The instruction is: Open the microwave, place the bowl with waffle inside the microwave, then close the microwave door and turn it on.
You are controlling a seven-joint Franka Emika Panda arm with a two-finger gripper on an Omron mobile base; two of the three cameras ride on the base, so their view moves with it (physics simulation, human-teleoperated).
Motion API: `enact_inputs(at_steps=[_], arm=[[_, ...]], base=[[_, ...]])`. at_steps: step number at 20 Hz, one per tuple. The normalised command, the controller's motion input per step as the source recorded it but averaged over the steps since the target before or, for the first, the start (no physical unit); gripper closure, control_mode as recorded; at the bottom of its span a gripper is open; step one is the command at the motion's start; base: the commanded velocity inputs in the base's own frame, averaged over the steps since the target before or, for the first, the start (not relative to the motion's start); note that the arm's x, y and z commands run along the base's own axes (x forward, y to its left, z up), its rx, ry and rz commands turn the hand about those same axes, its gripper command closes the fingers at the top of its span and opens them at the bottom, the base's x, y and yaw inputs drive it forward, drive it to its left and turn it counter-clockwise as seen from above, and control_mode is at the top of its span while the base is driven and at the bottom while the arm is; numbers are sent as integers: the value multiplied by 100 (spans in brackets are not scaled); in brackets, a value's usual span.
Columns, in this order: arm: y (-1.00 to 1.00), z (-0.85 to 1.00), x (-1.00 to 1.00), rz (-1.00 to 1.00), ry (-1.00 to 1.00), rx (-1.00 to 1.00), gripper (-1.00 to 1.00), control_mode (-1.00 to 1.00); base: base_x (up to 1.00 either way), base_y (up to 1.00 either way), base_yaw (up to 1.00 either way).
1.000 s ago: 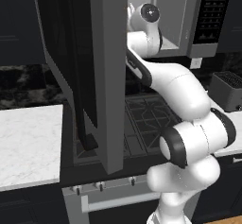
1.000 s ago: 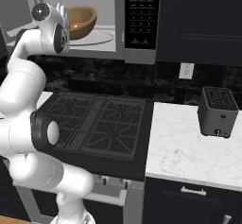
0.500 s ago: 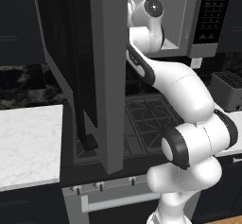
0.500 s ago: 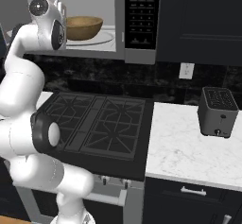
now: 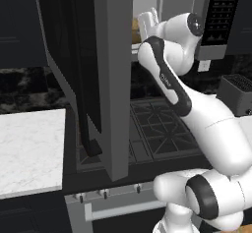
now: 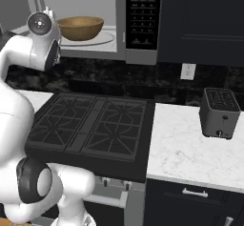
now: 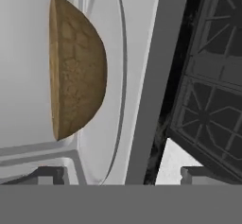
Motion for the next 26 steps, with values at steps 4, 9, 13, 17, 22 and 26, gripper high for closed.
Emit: enact_inputs(at_steps=[4, 9, 13, 17, 22, 26], arm=[[-34, 21, -100, 19, 0, 0, -100, -100], [-13, 5, -100, 16, 0, -1, 100, -100], [-14, 0, -100, 4, 0, 0, 100, -100], [-7, 0, -100, 4, -1, 0, 100, -100], [10, -7, -100, 14, -13, 0, 100, -100], [16, -1, -100, 11, -14, 0, 100, -100]], base=[[0, 0, 0], [0, 0, 0], [0, 0, 0], [0, 0, 0], [0, 0, 0], [0, 0, 0]])
